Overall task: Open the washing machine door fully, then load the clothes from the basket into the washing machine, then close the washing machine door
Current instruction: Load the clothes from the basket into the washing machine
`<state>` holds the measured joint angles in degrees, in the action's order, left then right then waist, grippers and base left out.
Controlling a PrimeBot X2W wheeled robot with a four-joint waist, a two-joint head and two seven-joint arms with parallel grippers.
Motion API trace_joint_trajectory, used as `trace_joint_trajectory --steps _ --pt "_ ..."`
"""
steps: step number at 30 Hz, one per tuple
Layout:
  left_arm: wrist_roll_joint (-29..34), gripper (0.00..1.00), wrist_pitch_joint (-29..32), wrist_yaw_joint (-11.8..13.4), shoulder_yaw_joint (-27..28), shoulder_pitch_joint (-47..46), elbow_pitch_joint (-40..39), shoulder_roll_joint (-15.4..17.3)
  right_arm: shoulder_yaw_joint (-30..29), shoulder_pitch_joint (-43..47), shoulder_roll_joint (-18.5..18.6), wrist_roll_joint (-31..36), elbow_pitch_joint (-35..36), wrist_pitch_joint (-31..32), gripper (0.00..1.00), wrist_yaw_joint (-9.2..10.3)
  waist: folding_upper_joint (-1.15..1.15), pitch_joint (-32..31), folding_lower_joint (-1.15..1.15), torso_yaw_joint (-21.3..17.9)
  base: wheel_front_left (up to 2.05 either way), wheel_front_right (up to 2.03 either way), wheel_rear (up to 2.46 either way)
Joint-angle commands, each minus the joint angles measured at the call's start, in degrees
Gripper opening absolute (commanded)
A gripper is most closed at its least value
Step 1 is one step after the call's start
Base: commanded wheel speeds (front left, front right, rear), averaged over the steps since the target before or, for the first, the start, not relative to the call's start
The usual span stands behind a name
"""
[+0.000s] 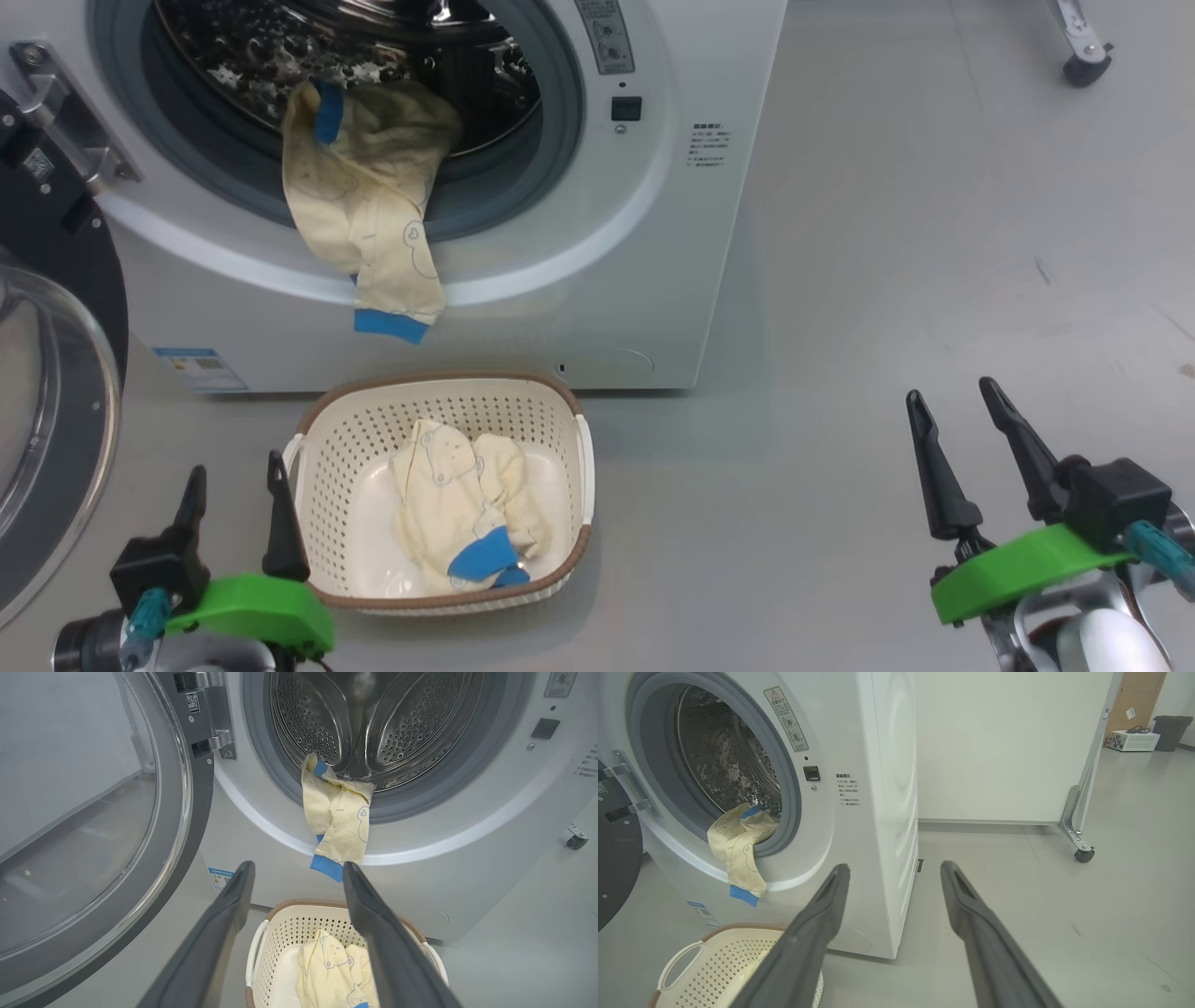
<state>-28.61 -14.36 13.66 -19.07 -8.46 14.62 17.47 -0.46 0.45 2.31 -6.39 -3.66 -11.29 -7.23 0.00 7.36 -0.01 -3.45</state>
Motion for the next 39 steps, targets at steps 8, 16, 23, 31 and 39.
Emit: trace_joint_trajectory --steps 8,16,23,31,39 --pt "1.1 1.0 -0.6 0.3 0.8 0.6 -1.8 1.0 0.6 1.8 0.6 -0.1 3.7 1.5 1.0 -0.25 0.0 -3.5 0.01 1.1 0.0 0.0 0.0" --pt "1.3 1.0 -0.4 0.0 0.4 -0.1 -1.2 1.9 0.2 2.8 0.6 -0.3 4.6 2.1 1.0 -0.25 0.0 -4.9 0.01 0.6 0.0 0.0 0.0" --pt "1.1 1.0 -0.3 0.1 0.2 0.2 -1.0 2.1 0.1 3.6 0.6 -0.4 4.9 2.5 1.0 -0.25 0.0 -5.6 0.01 0.1 0.0 0.0 0.0" --pt "0.7 1.0 -0.2 0.0 -0.2 0.0 -0.9 2.0 0.0 3.9 0.6 -0.3 5.4 2.7 1.0 -0.25 0.0 -5.7 0.01 0.3 0.0 0.0 0.0" --pt "0.4 1.0 -0.3 -0.3 -0.4 -0.3 -0.3 1.7 0.1 3.9 0.6 -0.2 5.5 2.9 1.0 -0.25 0.0 -5.7 0.01 0.4 0.0 0.0 0.0"
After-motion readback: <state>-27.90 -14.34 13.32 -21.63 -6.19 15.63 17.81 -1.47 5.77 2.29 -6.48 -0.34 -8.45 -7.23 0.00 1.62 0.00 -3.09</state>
